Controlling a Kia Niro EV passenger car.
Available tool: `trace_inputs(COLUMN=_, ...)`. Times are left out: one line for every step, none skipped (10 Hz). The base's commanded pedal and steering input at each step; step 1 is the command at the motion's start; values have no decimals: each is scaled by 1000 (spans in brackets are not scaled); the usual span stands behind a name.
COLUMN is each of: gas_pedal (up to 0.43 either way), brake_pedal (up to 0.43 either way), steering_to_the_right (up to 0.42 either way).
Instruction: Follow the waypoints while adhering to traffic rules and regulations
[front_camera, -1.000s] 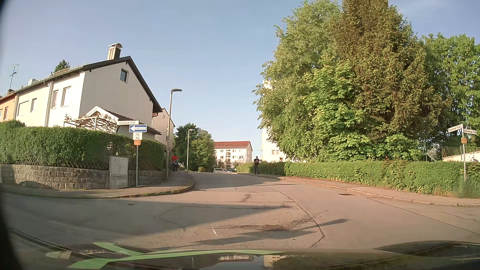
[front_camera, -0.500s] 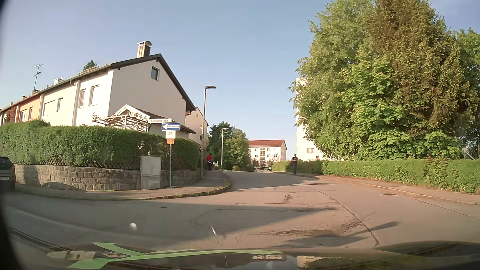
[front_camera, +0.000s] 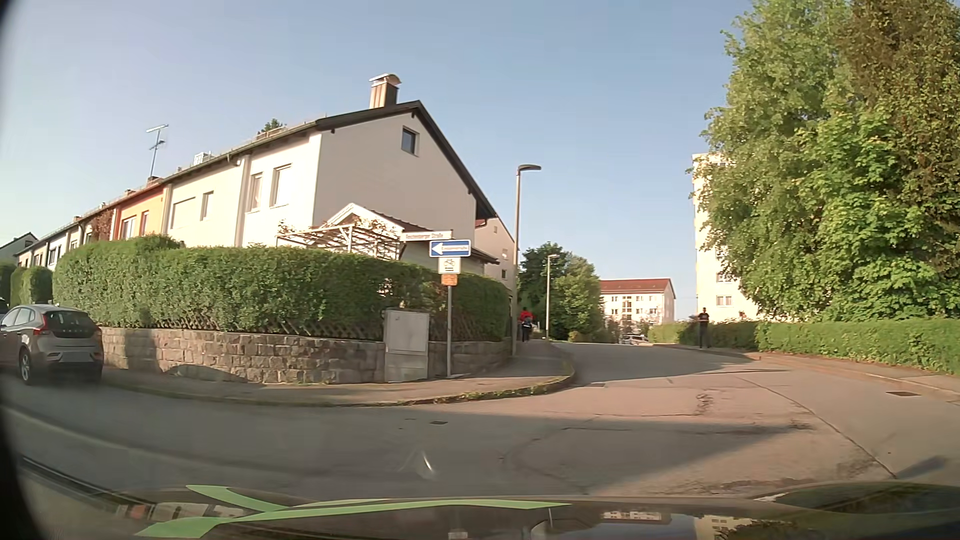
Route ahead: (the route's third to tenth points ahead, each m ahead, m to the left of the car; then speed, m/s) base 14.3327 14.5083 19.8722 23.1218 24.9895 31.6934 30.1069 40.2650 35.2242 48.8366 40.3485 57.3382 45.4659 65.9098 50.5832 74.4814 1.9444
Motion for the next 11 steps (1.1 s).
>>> trace_inputs(gas_pedal=228, brake_pedal=0, steering_to_the_right=-821)
trace_inputs(gas_pedal=209, brake_pedal=0, steering_to_the_right=-822)
trace_inputs(gas_pedal=177, brake_pedal=0, steering_to_the_right=-822)
trace_inputs(gas_pedal=138, brake_pedal=0, steering_to_the_right=-822)
trace_inputs(gas_pedal=118, brake_pedal=0, steering_to_the_right=-822)
trace_inputs(gas_pedal=118, brake_pedal=0, steering_to_the_right=-820)
trace_inputs(gas_pedal=110, brake_pedal=0, steering_to_the_right=-819)
trace_inputs(gas_pedal=110, brake_pedal=0, steering_to_the_right=-817)
trace_inputs(gas_pedal=110, brake_pedal=0, steering_to_the_right=-813)
trace_inputs(gas_pedal=110, brake_pedal=0, steering_to_the_right=-806)
trace_inputs(gas_pedal=110, brake_pedal=0, steering_to_the_right=-794)
